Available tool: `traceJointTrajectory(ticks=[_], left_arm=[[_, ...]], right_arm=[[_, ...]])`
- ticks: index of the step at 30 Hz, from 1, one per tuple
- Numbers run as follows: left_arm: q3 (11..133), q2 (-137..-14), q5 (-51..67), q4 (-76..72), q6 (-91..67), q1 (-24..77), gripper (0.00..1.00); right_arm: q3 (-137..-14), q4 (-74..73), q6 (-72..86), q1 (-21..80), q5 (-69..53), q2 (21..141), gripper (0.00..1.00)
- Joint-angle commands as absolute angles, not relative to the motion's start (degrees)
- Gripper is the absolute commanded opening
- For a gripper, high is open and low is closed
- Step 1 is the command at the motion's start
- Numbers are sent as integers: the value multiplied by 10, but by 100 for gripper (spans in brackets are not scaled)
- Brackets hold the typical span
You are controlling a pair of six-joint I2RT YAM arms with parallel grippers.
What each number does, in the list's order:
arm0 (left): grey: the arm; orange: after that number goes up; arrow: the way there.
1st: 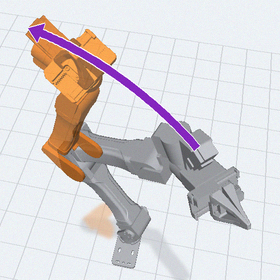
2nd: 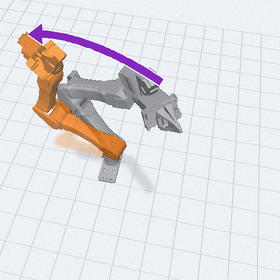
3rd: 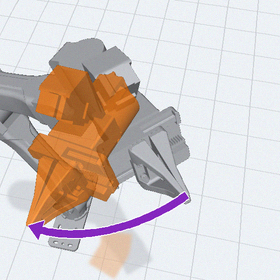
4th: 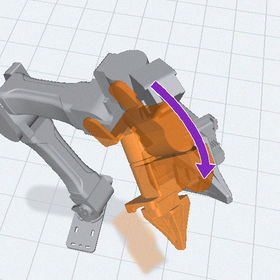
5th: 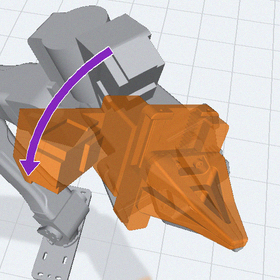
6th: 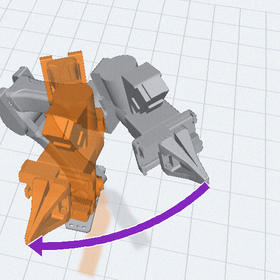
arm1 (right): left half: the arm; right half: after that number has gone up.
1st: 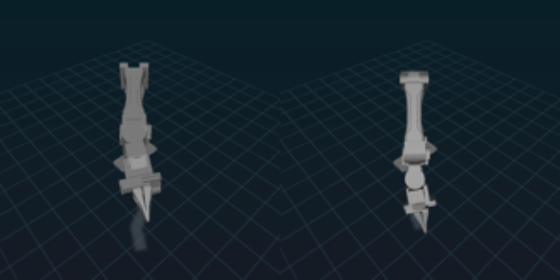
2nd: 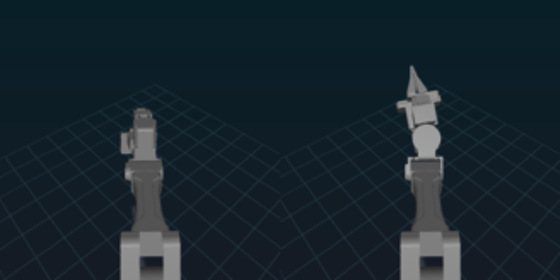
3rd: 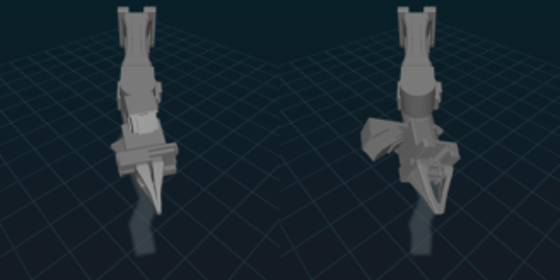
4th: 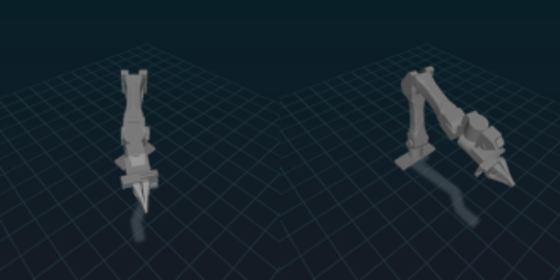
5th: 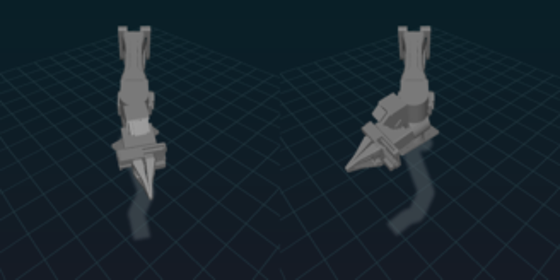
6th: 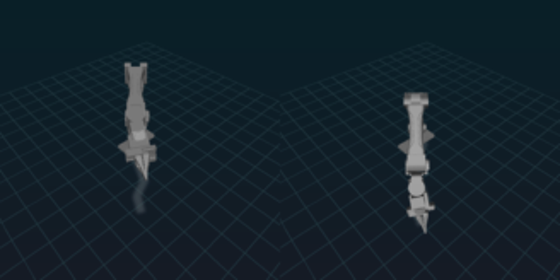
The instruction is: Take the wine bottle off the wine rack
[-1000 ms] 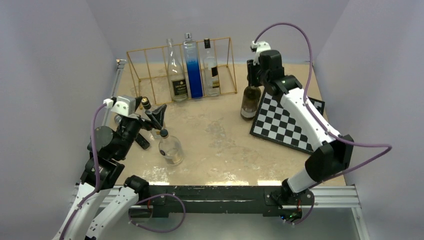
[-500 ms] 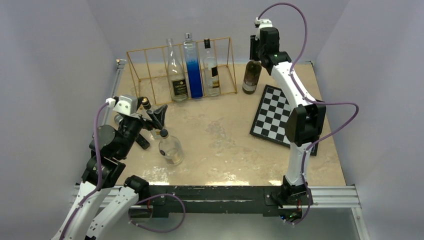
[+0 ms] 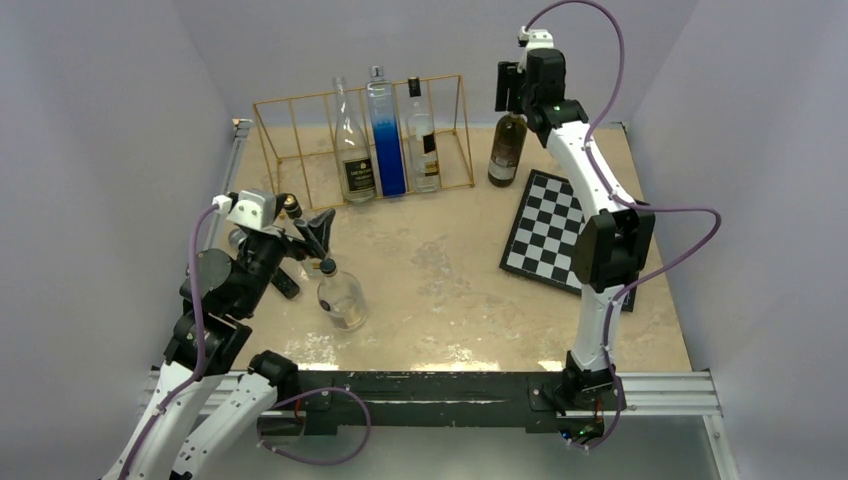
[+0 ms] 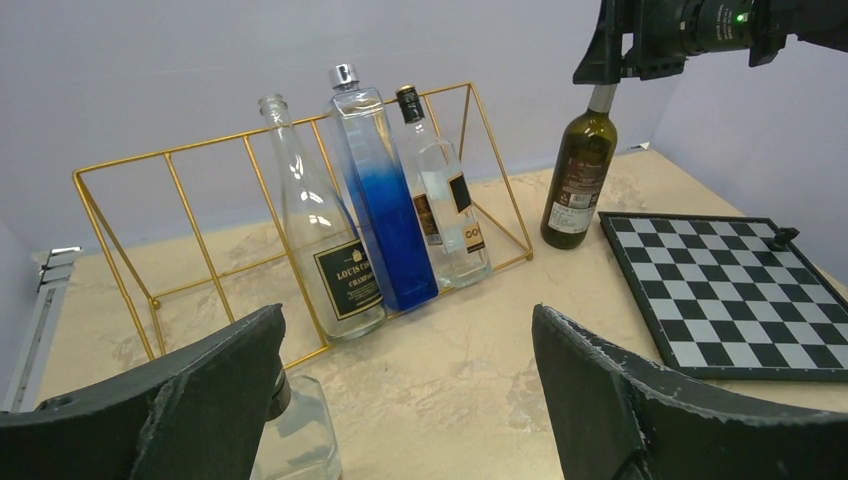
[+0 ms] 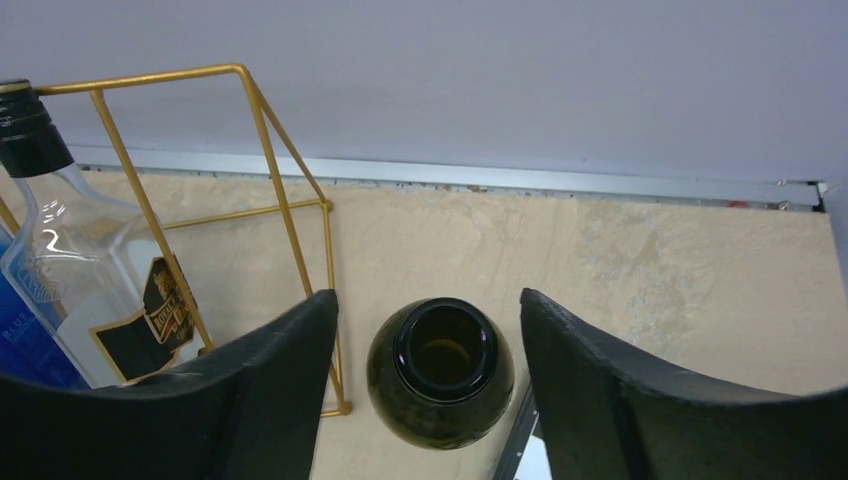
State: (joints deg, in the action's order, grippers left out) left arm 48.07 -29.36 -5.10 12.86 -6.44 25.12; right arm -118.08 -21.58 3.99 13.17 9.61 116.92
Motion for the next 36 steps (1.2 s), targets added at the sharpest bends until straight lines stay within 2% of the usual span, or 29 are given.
traceJointTrajectory(ticks=[1, 7, 12, 17, 24, 28, 36], left_arm=[[486, -289, -56, 109, -64, 250, 97], [486, -280, -56, 109, -64, 250, 97], [486, -275, -63, 109, -62, 249, 97], [485, -269, -65, 109, -63, 250, 97], [485, -256, -73, 110, -62, 250, 97], [485, -254, -68, 109, -65, 250, 97], [485, -249, -67, 108, -66, 249, 97]], right_arm=[[-1215, -189, 55, 133, 119, 1122, 74], [-1212, -175, 54, 170, 151, 1098, 79], [-1207, -129, 8, 229, 207, 1107, 88], [-1232, -131, 36, 267, 160, 1152, 87], [-1235, -140, 159, 279, 96, 1224, 85], [-1300, -192, 191, 280, 63, 1292, 85], [-1303, -197, 203, 291, 77, 1333, 94]])
